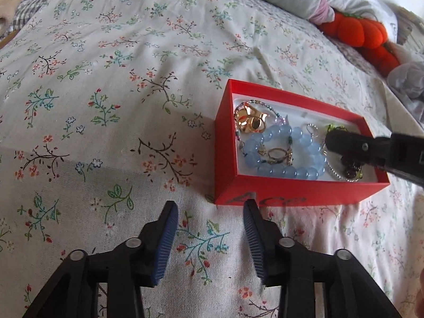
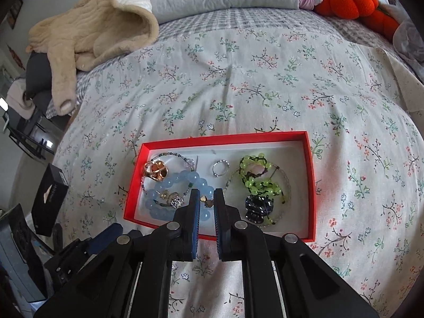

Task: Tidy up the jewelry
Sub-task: 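Lower the gold earring into the red box and open the right tool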

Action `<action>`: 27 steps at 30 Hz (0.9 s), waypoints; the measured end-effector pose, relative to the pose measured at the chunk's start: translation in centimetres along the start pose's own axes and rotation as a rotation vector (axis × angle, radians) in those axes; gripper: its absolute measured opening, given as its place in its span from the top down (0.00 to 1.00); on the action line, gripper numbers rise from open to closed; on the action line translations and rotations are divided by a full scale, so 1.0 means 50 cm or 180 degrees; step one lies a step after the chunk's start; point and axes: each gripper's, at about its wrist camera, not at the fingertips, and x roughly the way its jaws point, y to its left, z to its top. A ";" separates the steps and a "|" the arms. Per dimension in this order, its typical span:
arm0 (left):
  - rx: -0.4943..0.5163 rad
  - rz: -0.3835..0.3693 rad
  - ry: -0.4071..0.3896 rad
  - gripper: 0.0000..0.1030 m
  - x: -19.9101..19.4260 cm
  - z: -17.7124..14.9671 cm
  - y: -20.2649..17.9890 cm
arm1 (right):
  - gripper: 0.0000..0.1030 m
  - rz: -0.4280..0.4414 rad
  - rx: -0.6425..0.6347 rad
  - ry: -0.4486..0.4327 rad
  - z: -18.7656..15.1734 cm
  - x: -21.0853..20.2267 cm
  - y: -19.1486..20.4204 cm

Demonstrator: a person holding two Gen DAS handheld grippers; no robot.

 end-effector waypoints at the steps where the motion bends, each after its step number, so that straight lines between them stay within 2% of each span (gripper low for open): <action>1: 0.0013 0.0018 0.0004 0.45 0.000 -0.001 -0.002 | 0.85 0.0016 -0.0009 -0.0024 0.002 -0.003 0.001; 2: 0.0025 0.0034 0.0001 0.42 -0.001 -0.001 -0.004 | 0.82 0.0025 -0.0024 -0.0058 0.003 -0.010 0.002; 4: 0.0048 0.0060 0.0002 0.36 -0.004 -0.005 -0.005 | 0.67 0.0017 -0.0040 -0.0130 0.004 -0.025 0.002; 7: 0.0091 0.0128 0.0011 0.26 -0.006 -0.011 -0.009 | 0.65 0.0009 -0.0062 -0.0152 -0.002 -0.042 -0.002; 11: 0.0146 0.0208 0.0014 0.21 -0.011 -0.019 -0.011 | 0.64 -0.0050 -0.0069 -0.0137 -0.020 -0.055 -0.011; 14: 0.0174 0.0264 -0.0009 0.18 -0.018 -0.028 -0.010 | 0.55 -0.0114 -0.0088 -0.0132 -0.037 -0.068 -0.018; 16: 0.0197 0.0326 -0.0027 0.13 -0.024 -0.035 -0.011 | 0.47 -0.0215 -0.0120 -0.0140 -0.051 -0.077 -0.021; 20: 0.0261 0.0646 -0.0108 0.05 -0.037 -0.052 -0.016 | 0.43 -0.0485 -0.0099 -0.0063 -0.088 -0.089 -0.044; 23: 0.0321 0.0745 -0.0103 0.03 -0.046 -0.066 -0.021 | 0.36 -0.0665 -0.0067 0.0009 -0.118 -0.094 -0.063; 24: 0.0328 0.0759 -0.0077 0.01 -0.048 -0.071 -0.022 | 0.30 -0.0724 -0.0047 0.0038 -0.126 -0.094 -0.068; 25: 0.0329 0.0762 -0.0059 0.01 -0.051 -0.075 -0.023 | 0.19 -0.0796 -0.0022 0.0060 -0.133 -0.096 -0.073; 27: 0.0350 0.0766 -0.0023 0.01 -0.055 -0.081 -0.027 | 0.13 -0.0890 0.0010 0.0044 -0.147 -0.105 -0.080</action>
